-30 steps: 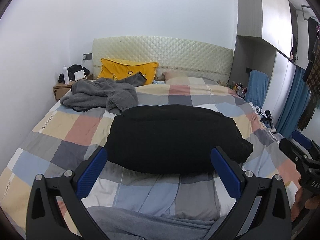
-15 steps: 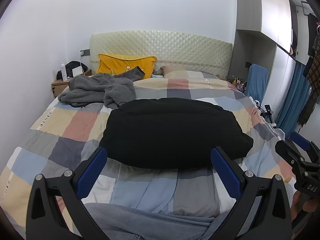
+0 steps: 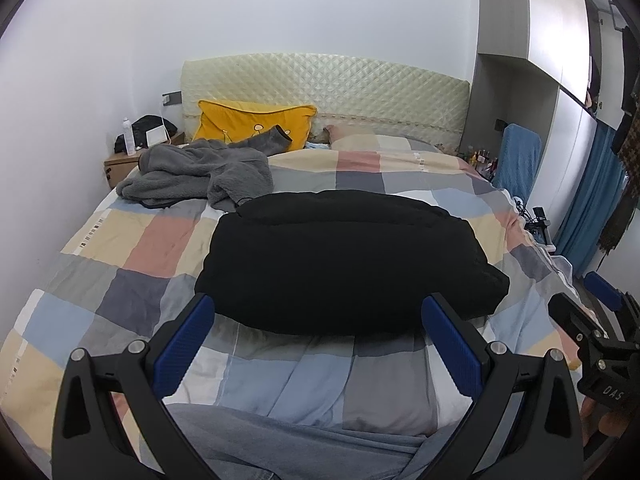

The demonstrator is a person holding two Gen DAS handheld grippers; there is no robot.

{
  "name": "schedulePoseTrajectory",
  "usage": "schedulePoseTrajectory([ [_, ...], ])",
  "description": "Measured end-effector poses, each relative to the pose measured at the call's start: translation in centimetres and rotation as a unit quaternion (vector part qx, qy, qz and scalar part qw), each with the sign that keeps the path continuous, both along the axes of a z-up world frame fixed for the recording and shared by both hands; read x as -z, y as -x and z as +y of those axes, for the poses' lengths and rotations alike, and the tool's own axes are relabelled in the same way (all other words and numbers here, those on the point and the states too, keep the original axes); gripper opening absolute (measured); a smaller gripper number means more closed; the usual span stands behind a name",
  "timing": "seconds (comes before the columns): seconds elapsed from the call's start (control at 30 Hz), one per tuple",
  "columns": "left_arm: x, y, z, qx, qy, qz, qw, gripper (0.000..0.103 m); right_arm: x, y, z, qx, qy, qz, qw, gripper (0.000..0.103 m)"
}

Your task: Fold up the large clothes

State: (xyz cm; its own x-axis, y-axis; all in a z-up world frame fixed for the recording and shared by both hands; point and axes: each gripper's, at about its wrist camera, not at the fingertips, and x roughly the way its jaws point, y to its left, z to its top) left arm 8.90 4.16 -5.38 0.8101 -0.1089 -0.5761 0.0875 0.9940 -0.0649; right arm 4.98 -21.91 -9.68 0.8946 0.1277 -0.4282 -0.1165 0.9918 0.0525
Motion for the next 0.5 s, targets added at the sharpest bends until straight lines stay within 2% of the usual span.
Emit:
schedulePoseTrajectory([
  [0.5, 0.17, -0.09, -0.51, 0.0, -0.01, 0.004, 0.9999, 0.103, -0.58, -0.31, -0.27, 0.002, -0.006, -0.006, 1.0, 0.103],
])
